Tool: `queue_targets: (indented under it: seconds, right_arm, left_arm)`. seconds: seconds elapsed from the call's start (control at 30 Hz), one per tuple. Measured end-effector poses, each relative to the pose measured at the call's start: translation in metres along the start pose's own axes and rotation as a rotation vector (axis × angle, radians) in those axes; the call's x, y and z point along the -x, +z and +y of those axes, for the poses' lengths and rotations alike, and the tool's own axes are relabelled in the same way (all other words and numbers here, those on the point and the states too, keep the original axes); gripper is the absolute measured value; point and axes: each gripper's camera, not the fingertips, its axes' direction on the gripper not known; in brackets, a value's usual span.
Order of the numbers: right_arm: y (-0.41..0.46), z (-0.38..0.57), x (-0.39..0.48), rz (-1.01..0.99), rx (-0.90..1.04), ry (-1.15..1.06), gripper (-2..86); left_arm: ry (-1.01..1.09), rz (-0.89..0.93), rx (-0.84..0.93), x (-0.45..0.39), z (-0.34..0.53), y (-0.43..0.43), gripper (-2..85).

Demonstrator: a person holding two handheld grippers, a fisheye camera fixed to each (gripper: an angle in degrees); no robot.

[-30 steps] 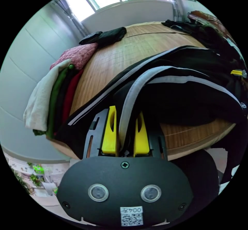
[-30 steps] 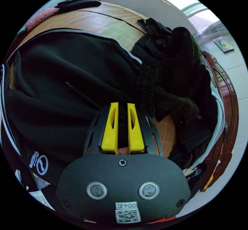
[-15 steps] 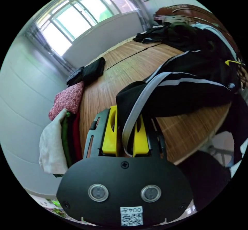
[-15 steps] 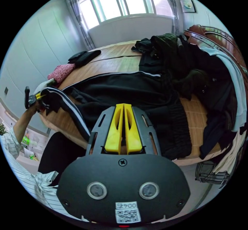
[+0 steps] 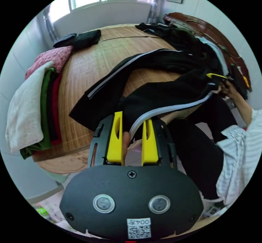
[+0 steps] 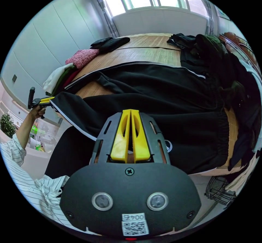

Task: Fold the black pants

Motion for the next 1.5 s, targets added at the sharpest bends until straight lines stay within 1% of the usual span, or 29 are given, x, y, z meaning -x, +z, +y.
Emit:
queue_targets:
  seconds: [0.03,0.1,0.17,0.23,0.3,0.37,0.4,0.47,0.53,0.63,0.7,0.83,0.87,0.93,0.97,1.0,1.03,1.07,1.1,1.13,1.17,1.2,1.27,1.33,1.37,1.4,1.43,1.47,1.5]
  right_arm:
    - [0.001,-0.006,0.004,0.004,-0.001,-0.012,-0.7]
    - [0.005,-0.015,0.005,0.001,-0.009,-0.021,-0.7]
    - [0.014,-0.027,0.004,0.001,-0.015,-0.022,-0.7]
    - [0.038,-0.049,0.003,0.024,0.001,-0.021,-0.7]
    - [0.057,-0.067,0.005,0.047,-0.009,-0.026,-0.7]
    - [0.075,-0.086,0.006,0.062,-0.010,-0.022,-0.7]
    - [0.086,-0.098,0.007,0.072,-0.008,-0.020,-0.7]
    - [0.105,-0.112,0.009,0.102,0.002,-0.028,-0.7]
    - [0.131,-0.130,0.009,0.146,0.039,-0.053,-0.7]
    - [0.169,-0.152,0.008,0.215,0.131,-0.097,-0.7]
    - [0.192,-0.164,0.006,0.241,0.200,-0.125,-0.7]
    - [0.216,-0.191,0.003,0.250,0.208,-0.176,-0.7]
    - [0.219,-0.195,0.002,0.250,0.208,-0.180,-0.7]
    - [0.230,-0.212,-0.008,0.237,0.205,-0.175,-0.6]
    - [0.231,-0.216,-0.011,0.238,0.209,-0.168,-0.6]
    - [0.233,-0.222,-0.011,0.246,0.230,-0.169,-0.6]
    - [0.232,-0.223,-0.003,0.261,0.240,-0.217,-0.5]
    - [0.231,-0.221,0.005,0.271,0.233,-0.256,-0.5]
    - [0.227,-0.212,0.021,0.279,0.196,-0.327,-0.4]
    - [0.222,-0.202,0.035,0.251,0.155,-0.366,-0.3]
    - [0.219,-0.197,0.040,0.224,0.133,-0.368,-0.1]
    - [0.211,-0.190,0.046,0.156,0.085,-0.331,0.2]
    - [0.198,-0.185,0.044,0.037,0.015,-0.211,1.3]
    - [0.187,-0.179,0.042,-0.181,-0.034,-0.115,10.2]
    - [0.188,-0.178,0.044,-0.215,-0.033,-0.112,11.1]
    - [0.192,-0.176,0.052,-0.222,-0.017,-0.130,12.6]
    - [0.199,-0.173,0.062,-0.169,0.009,-0.162,13.7]
    - [0.205,-0.172,0.067,-0.138,0.032,-0.173,13.7]
    - [0.216,-0.170,0.074,-0.088,0.078,-0.184,13.7]
  left_arm:
    - [0.031,0.053,0.004,-0.002,-0.005,-0.017,8.9]
    - [0.046,0.073,0.023,-0.001,-0.013,-0.039,7.8]
    - [-0.013,0.061,-0.012,0.008,-0.023,-0.058,5.5]
    - [-0.212,0.049,-0.117,0.028,-0.039,-0.065,2.2]
    - [-0.314,0.007,-0.122,0.029,-0.060,-0.052,1.3]
    - [-0.355,-0.024,-0.054,0.018,-0.092,-0.026,0.7]
    - [-0.322,-0.012,0.011,0.003,-0.118,-0.003,0.5]
    - [-0.288,-0.052,0.122,-0.019,-0.157,0.030,0.3]
    - [-0.314,-0.221,0.242,-0.033,-0.206,0.064,0.2]
    - [-0.344,-0.299,0.319,-0.035,-0.267,0.093,0.1]
    - [-0.319,-0.374,0.363,-0.038,-0.308,0.112,0.1]
    - [-0.276,-0.574,0.450,-0.040,-0.405,0.156,0.1]
    - [-0.283,-0.619,0.458,-0.040,-0.418,0.163,0.1]
    - [-0.363,-0.881,0.457,-0.043,-0.462,0.174,0.1]
    - [-0.400,-0.944,0.422,-0.046,-0.472,0.170,0.1]
    - [-0.462,-0.990,0.322,-0.055,-0.492,0.157,0.1]
    - [-0.514,-0.949,0.223,-0.063,-0.509,0.142,0.1]
    - [-0.536,-0.918,0.187,-0.066,-0.516,0.135,0.1]
    - [-0.544,-0.844,0.146,-0.071,-0.529,0.128,0.2]
    - [-0.525,-0.782,0.165,-0.076,-0.539,0.131,0.3]
    - [-0.516,-0.781,0.190,-0.079,-0.543,0.134,0.3]
    - [-0.486,-0.823,0.222,-0.090,-0.547,0.138,0.4]
    - [-0.426,-0.850,0.219,-0.113,-0.543,0.141,0.7]
    - [-0.431,-0.774,0.163,-0.137,-0.516,0.136,1.1]
    - [-0.453,-0.745,0.145,-0.140,-0.505,0.133,1.3]
    - [-0.524,-0.679,0.104,-0.141,-0.482,0.126,1.6]
    - [-0.596,-0.587,0.056,-0.137,-0.457,0.120,2.2]
    - [-0.624,-0.525,0.028,-0.135,-0.445,0.117,2.4]
    - [-0.664,-0.414,-0.018,-0.129,-0.423,0.114,3.8]
